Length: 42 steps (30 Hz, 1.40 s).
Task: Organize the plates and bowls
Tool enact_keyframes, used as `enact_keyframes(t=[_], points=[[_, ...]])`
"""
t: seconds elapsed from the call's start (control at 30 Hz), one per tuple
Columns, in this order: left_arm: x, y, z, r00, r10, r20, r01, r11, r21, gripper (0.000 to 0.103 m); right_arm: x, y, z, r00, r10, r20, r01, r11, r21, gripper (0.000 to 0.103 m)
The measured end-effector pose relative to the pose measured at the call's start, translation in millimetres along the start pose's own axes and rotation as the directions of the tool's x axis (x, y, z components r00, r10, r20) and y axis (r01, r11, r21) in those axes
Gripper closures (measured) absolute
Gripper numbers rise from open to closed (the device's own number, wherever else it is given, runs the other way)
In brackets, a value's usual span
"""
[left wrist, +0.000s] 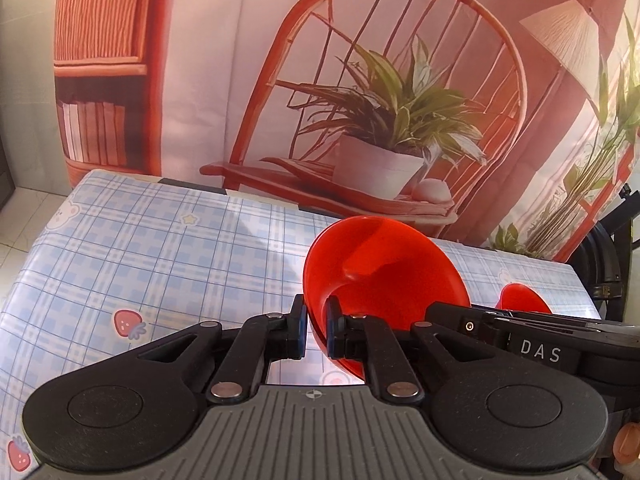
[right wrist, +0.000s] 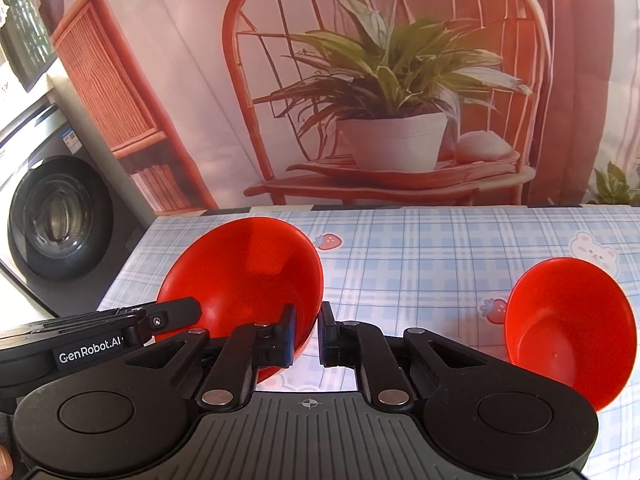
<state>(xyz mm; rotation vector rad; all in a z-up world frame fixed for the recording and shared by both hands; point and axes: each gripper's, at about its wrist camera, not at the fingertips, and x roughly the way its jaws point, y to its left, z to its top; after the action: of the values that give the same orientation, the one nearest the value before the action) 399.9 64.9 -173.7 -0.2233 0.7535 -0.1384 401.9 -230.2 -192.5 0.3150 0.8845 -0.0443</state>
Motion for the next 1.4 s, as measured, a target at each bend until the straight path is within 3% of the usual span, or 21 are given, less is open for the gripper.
enact_keyframes(t=[0.3,0.77,0.97,1.2,1.4], points=[[-54.9,-34.5,-5.0,0.998,0.007,0.06,-0.01,0.998,0.054,0.093,-65.6,-2.9,-8.4,0.998,0.017,0.064,-0.017,1.0,-0.009,0.093],[-110.2,-101.2,-37.3,0.996,-0.055,0.064,0.046,0.991,0.128,0.09,-169.8,-45.3,-35.0,0.989,0.017,0.149,-0.019,1.0,0.012,0.094],[-120.1,-137.4,-59.6,0.993,-0.117,0.019,0.113,0.98,0.166,0.087,-209.6,-81.2,-50.6,0.987,-0.006,0.162,0.001,0.999,0.032,0.094],[-104.6,-177.8,-89.2,0.977,-0.197,-0.077,0.208,0.958,0.198,0.086,-240.0,-122.4,-73.2,0.987,-0.065,0.147,0.056,0.997,0.06,0.094],[-92.5,-200.3,-116.4,0.962,-0.215,-0.166,0.251,0.939,0.237,0.086,-249.9,-153.2,-105.0,0.991,-0.091,0.101,0.079,0.99,0.116,0.094]])
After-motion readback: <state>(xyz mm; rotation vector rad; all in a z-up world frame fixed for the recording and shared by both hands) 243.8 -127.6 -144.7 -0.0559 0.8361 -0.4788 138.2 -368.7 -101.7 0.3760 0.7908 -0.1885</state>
